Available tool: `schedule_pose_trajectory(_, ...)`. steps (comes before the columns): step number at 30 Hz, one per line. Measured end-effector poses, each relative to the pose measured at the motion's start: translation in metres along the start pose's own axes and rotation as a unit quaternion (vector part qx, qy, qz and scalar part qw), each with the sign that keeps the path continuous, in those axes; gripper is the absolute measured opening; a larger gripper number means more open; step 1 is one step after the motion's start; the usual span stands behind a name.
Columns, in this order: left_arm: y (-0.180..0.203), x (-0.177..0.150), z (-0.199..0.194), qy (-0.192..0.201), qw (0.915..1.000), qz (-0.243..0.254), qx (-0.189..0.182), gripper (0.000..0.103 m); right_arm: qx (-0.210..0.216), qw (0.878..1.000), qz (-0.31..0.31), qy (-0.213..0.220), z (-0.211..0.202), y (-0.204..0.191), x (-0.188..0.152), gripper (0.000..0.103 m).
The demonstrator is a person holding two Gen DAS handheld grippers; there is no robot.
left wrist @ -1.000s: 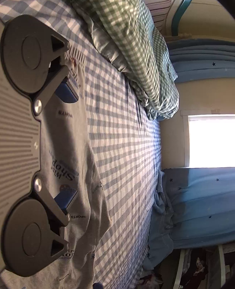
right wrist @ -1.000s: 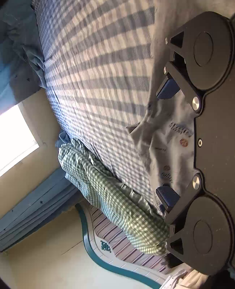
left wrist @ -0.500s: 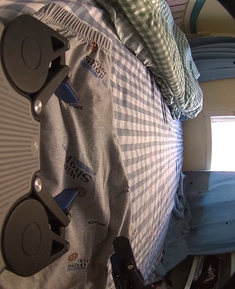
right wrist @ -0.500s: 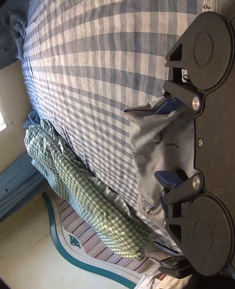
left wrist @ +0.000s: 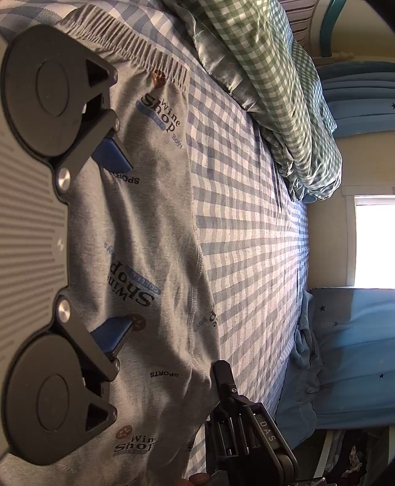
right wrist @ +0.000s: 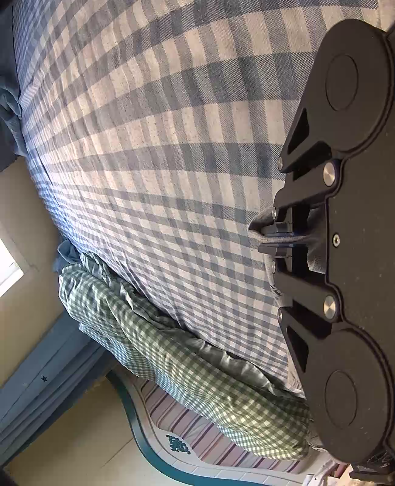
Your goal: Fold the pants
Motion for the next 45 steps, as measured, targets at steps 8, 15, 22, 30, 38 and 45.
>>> schedule_pose_trajectory(8, 0.000, 0.000, 0.000, 0.000, 1.0000, 0.000, 0.000, 0.103, -0.019, 1.000, -0.001, 0.003, 0.002, 0.014, 0.008, 0.006)
schedule_pose_trajectory(15, 0.001, 0.000, 0.000, 0.000, 1.0000, 0.002, 0.003, 0.103, -0.044, 0.994, -0.082, 0.059, -0.074, -0.015, -0.027, 0.060)
schedule_pose_trajectory(22, 0.026, 0.008, -0.018, -0.014, 0.9998, 0.007, 0.008, 0.103, -0.087, 0.987, -0.112, 0.079, -0.176, 0.004, -0.142, 0.092)
schedule_pose_trajectory(30, 0.133, 0.006, -0.021, -0.005, 0.9944, 0.024, -0.103, 0.103, -0.252, 0.952, -0.052, 0.165, -0.290, 0.076, -0.213, 0.102)
schedule_pose_trajectory(38, 0.252, -0.017, 0.016, -0.057, 0.9908, 0.094, -0.079, 0.103, -0.383, 0.898, 0.037, 0.212, -0.388, 0.180, -0.255, 0.102)
schedule_pose_trajectory(45, 0.327, -0.016, -0.007, -0.039, 0.9881, 0.124, -0.082, 0.103, -0.366, 0.889, 0.064, 0.268, -0.445, 0.222, -0.279, 0.102)
Point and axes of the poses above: each gripper's, at about its wrist camera, not at the fingertips, and z roughly the way its jaws point, y to its right, x to its top, the point moved 2 cm from there along z, roughly the way its jaws point, and after that the axes turned 8 degrees about -z, right-handed, at the moved point
